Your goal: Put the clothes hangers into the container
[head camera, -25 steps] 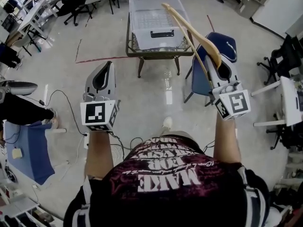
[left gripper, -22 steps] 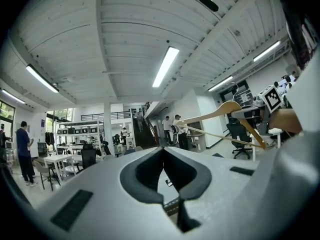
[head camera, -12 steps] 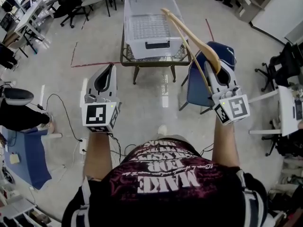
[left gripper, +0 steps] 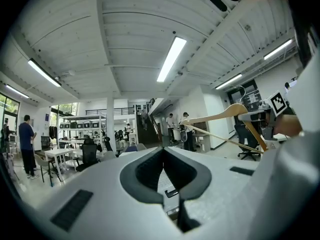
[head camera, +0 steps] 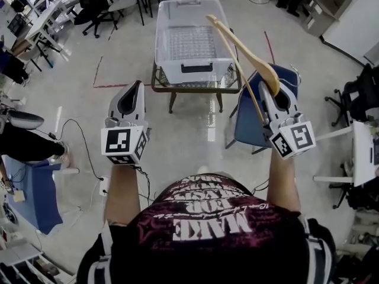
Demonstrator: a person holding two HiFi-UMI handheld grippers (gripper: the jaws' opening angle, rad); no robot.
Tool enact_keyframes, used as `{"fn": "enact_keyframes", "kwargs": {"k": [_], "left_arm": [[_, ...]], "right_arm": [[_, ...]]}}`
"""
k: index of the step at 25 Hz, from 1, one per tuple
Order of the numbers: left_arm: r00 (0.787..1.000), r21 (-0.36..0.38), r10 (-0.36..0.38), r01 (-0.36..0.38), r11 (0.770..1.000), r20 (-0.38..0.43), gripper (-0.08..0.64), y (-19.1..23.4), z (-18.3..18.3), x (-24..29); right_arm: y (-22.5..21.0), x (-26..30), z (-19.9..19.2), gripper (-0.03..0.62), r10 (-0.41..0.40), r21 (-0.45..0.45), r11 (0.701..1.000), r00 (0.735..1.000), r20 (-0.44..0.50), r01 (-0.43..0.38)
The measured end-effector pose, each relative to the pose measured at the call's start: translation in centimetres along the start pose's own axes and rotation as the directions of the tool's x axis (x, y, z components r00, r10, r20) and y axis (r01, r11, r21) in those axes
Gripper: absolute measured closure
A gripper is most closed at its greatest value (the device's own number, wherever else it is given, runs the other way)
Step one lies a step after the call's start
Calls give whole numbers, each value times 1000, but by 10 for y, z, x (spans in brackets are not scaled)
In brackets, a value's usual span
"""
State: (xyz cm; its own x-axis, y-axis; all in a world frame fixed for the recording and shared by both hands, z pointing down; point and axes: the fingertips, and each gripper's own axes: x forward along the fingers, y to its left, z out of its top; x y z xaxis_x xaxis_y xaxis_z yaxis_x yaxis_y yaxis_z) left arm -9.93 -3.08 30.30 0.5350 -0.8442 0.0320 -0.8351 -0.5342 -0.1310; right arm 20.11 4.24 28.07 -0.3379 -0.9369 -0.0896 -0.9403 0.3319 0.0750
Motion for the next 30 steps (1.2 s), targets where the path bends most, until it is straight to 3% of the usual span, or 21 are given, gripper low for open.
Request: {"fn": "enact_keyframes", "kwargs": {"k": [12,22,30], "left_arm": [[999,-50,42,-42,998,13,554,-10,2,8],[1000,-27,-13,14,1000,12,554,-33,-1,8],[1000,-26,-18,18,999,21,554,-32,1,15]], "right_arm": [[-36,9,-9,532,32,11,999,999,5,-32],[-42,-15,-25,532,-8,44,999,1000,-16,9],[-37,-6,-25,532,7,26,1000,999,-31,-7]]}}
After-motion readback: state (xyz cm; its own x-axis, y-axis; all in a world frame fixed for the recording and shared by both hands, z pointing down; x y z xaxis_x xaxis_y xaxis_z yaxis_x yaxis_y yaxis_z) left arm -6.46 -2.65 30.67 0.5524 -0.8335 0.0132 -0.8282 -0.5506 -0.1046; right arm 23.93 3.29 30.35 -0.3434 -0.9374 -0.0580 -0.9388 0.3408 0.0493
